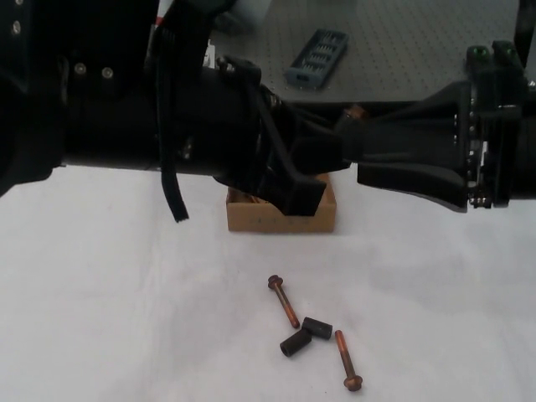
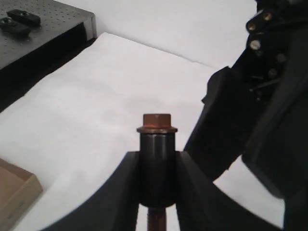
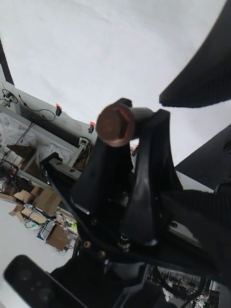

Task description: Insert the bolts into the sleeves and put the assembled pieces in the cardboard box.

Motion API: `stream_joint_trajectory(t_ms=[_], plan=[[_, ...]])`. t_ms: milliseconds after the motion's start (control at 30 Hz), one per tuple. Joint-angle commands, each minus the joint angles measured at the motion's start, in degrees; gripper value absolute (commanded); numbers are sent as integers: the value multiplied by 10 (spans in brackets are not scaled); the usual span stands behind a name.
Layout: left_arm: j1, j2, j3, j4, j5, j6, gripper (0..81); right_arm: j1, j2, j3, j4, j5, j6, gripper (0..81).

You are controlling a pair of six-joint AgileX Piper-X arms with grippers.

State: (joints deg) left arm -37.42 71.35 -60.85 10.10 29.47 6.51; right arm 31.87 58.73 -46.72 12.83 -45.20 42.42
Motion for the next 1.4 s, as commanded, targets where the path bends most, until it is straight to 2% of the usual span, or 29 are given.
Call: stream_joint_trajectory(t_ms=[0,200,400,533,633,900,1000,1133,1367], plan=[[4,3,-6,-17,-44,34,7,-12,-12,-3,-1,-19,-3,392],[48,49,-6,-42,-44,34,7,-55,-25,-3,35,-31,-49,356],[108,147,-42,-90,-44,34,7,-113,-25,-3,116,-34,-100,304],[131,239,-110,-90,-43,34,7,-145,-25,-3,163,-34,-140,174],[138,316,-184,-87,-43,34,7,-166,-25,-3,178,-34,-171,23],[142,506,-380,-23,-45,33,7,-182,-25,-3,177,-33,-220,27],[142,556,-429,7,-70,29,7,-182,-25,-3,177,-33,-221,27],[143,605,-467,39,-76,5,7,-182,-25,-3,177,-33,-221,27],[143,634,-473,75,-125,-48,6,-182,-25,-3,177,-33,-223,27]])
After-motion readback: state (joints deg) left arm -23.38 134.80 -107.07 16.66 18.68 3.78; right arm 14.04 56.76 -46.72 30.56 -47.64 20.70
